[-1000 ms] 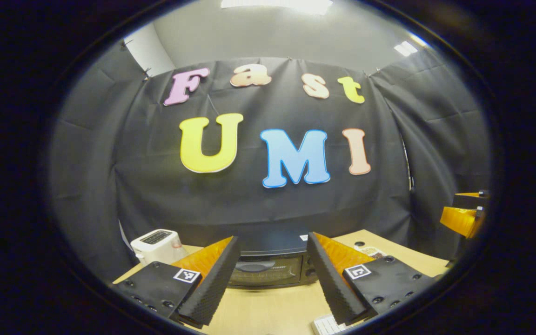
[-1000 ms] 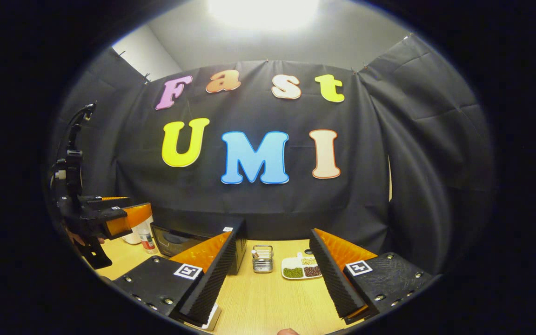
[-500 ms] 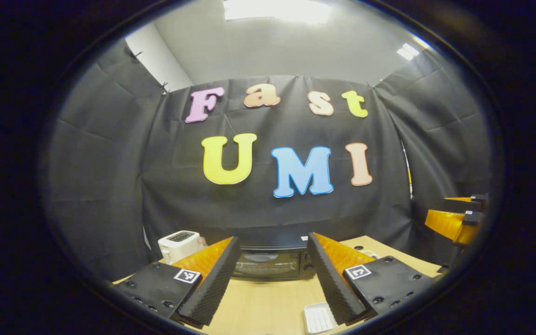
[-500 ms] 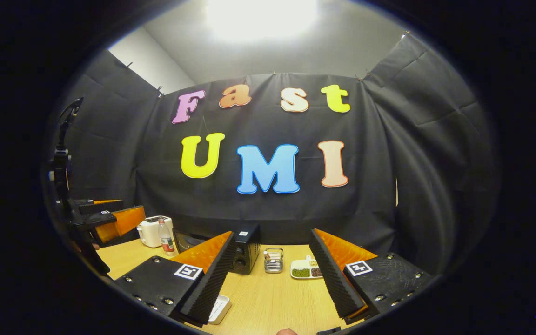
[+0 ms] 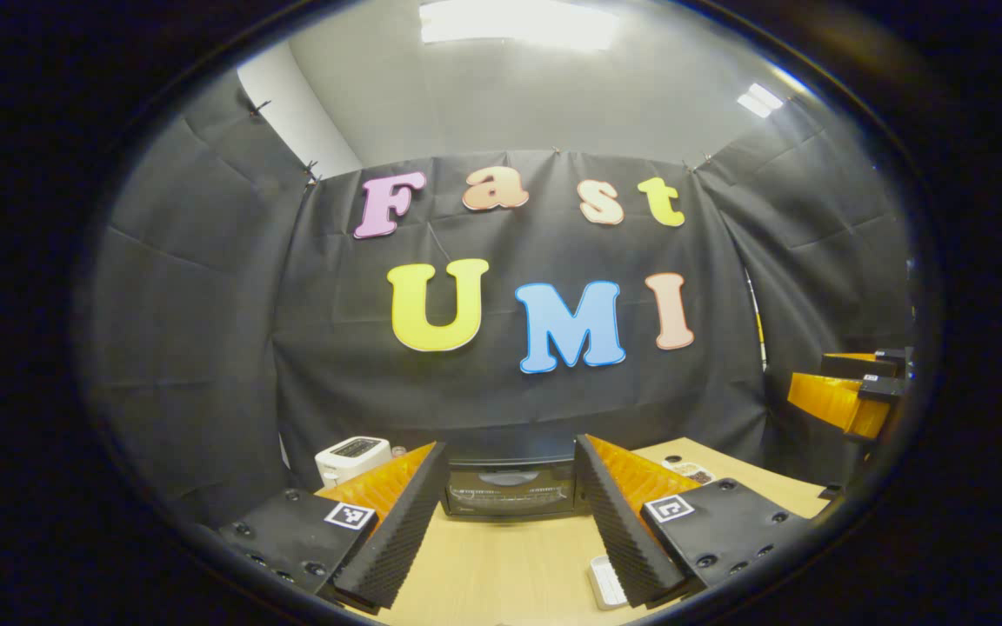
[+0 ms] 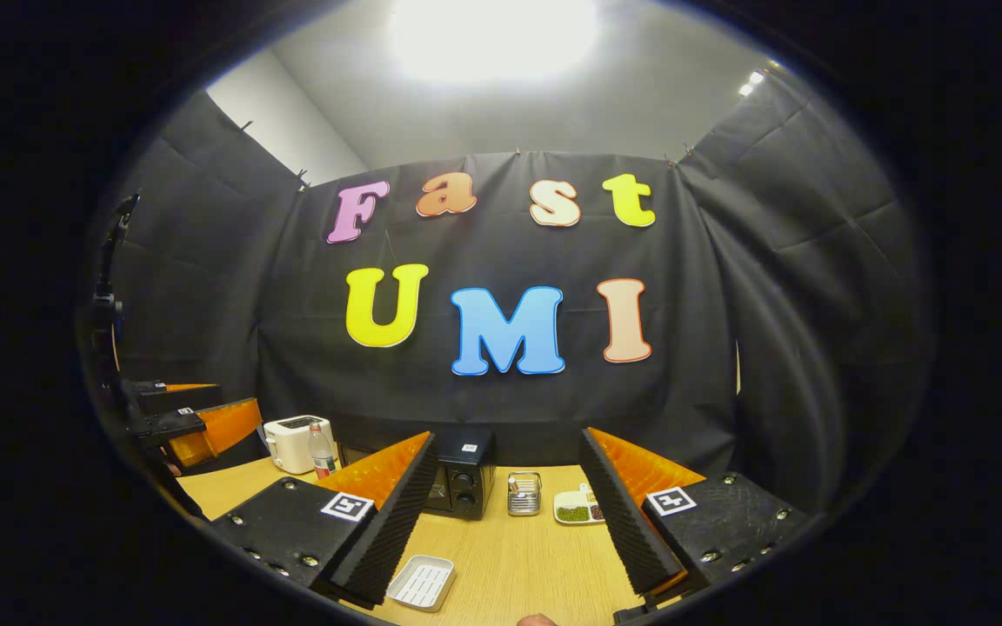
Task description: Open the electric oven with the left hand, put the food in, and close the electric oven.
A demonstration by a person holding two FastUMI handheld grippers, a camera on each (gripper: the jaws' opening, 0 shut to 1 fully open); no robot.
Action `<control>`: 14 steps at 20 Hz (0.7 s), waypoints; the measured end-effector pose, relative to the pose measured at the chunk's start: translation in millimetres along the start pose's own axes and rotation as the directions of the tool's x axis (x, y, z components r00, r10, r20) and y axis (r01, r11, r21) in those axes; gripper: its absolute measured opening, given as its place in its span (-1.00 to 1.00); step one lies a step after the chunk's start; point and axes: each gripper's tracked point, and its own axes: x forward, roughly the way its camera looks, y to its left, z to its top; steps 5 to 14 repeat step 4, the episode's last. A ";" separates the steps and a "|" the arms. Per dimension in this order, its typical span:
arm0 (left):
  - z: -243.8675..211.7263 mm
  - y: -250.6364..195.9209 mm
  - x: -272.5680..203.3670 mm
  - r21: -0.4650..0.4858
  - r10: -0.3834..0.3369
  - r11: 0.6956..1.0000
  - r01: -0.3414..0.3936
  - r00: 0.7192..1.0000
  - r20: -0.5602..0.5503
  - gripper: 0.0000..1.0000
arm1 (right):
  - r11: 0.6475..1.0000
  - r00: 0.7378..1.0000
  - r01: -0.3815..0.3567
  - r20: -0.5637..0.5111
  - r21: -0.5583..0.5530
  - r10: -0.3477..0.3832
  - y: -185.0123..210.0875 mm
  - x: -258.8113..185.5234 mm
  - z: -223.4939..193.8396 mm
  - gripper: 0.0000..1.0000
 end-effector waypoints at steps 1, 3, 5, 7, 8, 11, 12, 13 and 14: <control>0.3 3.2 -1.7 -0.001 -0.002 1.000 0.002 1.000 0.001 0.80 | 1.000 1.000 0.002 0.004 -0.006 -0.002 2.7 -1.8 2.2 0.97; 1.0 9.9 -4.8 0.002 -0.003 1.000 0.003 1.000 0.005 0.80 | 1.000 1.000 0.004 0.007 -0.009 -0.004 9.6 -4.8 4.4 0.96; 2.3 14.0 -5.5 0.007 0.001 1.000 -0.001 1.000 0.009 0.80 | 1.000 1.000 0.004 0.005 -0.010 -0.004 12.4 -3.5 4.1 0.96; 2.3 14.0 -5.5 0.007 0.001 1.000 -0.001 1.000 0.009 0.80 | 1.000 1.000 0.004 0.005 -0.010 -0.004 12.4 -3.5 4.1 0.96; 2.3 14.0 -5.5 0.007 0.001 1.000 -0.001 1.000 0.009 0.80 | 1.000 1.000 0.004 0.005 -0.010 -0.004 12.4 -3.5 4.1 0.96; 2.3 14.0 -5.5 0.007 0.001 1.000 -0.001 1.000 0.009 0.80 | 1.000 1.000 0.004 0.005 -0.010 -0.004 12.4 -3.5 4.1 0.96; 2.3 14.0 -5.5 0.007 0.001 1.000 -0.001 1.000 0.009 0.80 | 1.000 1.000 0.004 0.005 -0.010 -0.004 12.4 -3.5 4.1 0.96; 2.3 14.0 -5.5 0.007 0.001 1.000 -0.001 1.000 0.009 0.80 | 1.000 1.000 0.004 0.005 -0.010 -0.004 12.4 -3.5 4.1 0.96; 2.3 14.0 -5.5 0.007 0.001 1.000 -0.001 1.000 0.009 0.80 | 1.000 1.000 0.004 0.005 -0.010 -0.004 12.4 -3.5 4.1 0.96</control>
